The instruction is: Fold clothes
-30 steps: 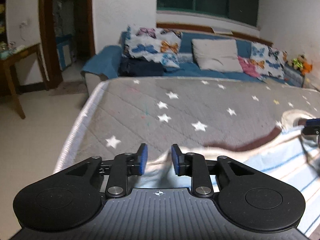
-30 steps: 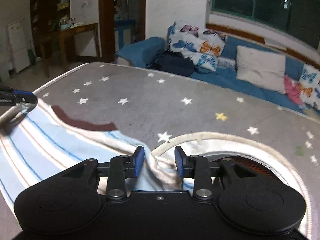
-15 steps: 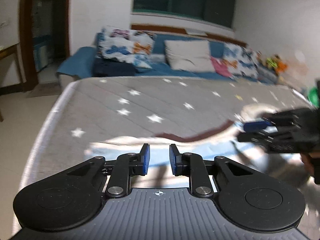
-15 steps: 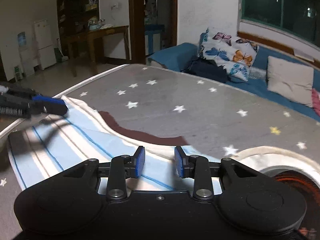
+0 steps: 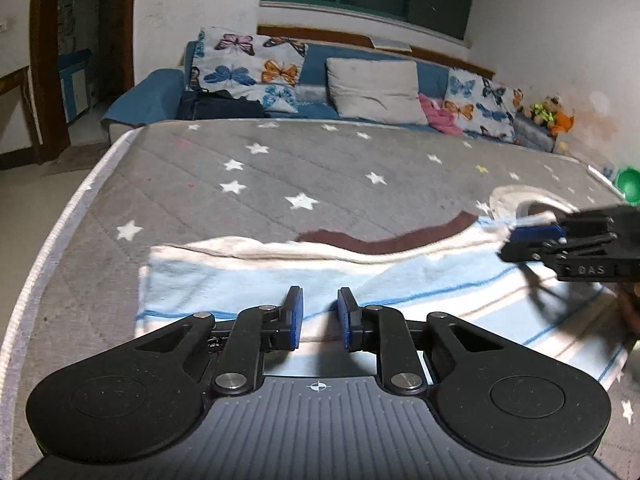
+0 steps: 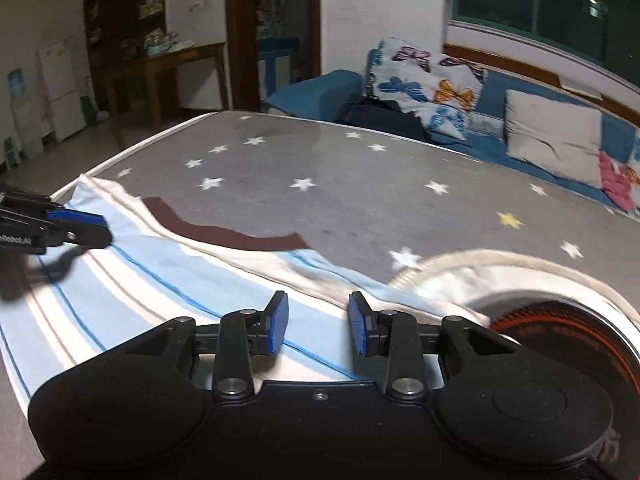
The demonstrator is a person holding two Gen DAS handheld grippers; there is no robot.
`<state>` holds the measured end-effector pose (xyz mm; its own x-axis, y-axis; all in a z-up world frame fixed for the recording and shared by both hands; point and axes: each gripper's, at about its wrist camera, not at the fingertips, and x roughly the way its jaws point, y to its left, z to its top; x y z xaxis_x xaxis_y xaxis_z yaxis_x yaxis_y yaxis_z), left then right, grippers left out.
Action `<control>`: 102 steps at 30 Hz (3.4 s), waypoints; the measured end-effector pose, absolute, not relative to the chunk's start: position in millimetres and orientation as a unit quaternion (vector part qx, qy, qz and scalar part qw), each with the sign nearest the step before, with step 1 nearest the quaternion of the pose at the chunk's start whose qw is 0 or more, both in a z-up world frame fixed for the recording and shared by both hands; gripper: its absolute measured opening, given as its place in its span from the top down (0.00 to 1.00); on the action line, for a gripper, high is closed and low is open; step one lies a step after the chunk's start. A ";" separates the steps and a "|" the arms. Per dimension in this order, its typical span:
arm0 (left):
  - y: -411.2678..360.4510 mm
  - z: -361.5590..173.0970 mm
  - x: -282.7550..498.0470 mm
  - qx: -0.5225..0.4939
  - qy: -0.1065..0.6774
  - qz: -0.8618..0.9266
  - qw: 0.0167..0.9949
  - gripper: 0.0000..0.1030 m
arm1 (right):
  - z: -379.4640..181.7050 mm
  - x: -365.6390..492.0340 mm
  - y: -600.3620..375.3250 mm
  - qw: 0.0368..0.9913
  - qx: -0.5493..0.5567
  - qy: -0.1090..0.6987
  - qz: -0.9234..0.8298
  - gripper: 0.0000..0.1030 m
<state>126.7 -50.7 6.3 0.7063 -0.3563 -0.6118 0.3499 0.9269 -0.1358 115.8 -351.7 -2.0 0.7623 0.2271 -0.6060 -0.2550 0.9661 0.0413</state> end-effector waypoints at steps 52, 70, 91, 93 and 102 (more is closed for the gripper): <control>10.8 27.7 50.7 -0.010 0.310 -0.138 0.941 0.60 | 4.9 37.6 -408.0 0.939 0.080 0.326 0.068 0.41; 8.3 13.5 82.3 -0.039 0.348 -0.138 0.926 0.57 | -6.0 58.4 -395.2 0.933 0.047 0.350 0.063 0.60; 1.1 20.5 85.7 -0.077 0.340 -0.146 0.926 0.88 | 9.5 59.2 -394.1 0.937 0.049 0.337 0.081 0.87; 1.8 32.6 83.3 -0.086 0.325 -0.149 0.930 0.88 | 18.1 58.7 -391.0 0.940 0.038 0.328 0.084 0.87; -10.4 93.5 95.2 -0.083 0.251 -0.158 0.951 0.89 | 88.3 82.5 -372.7 0.961 -0.014 0.255 0.101 0.87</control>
<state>95.2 -10.4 93.5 0.8242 -0.3425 -0.4511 0.2596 0.9363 -0.2366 82.5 -372.7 88.3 0.8491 0.1874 -0.4939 -0.2020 0.9791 0.0241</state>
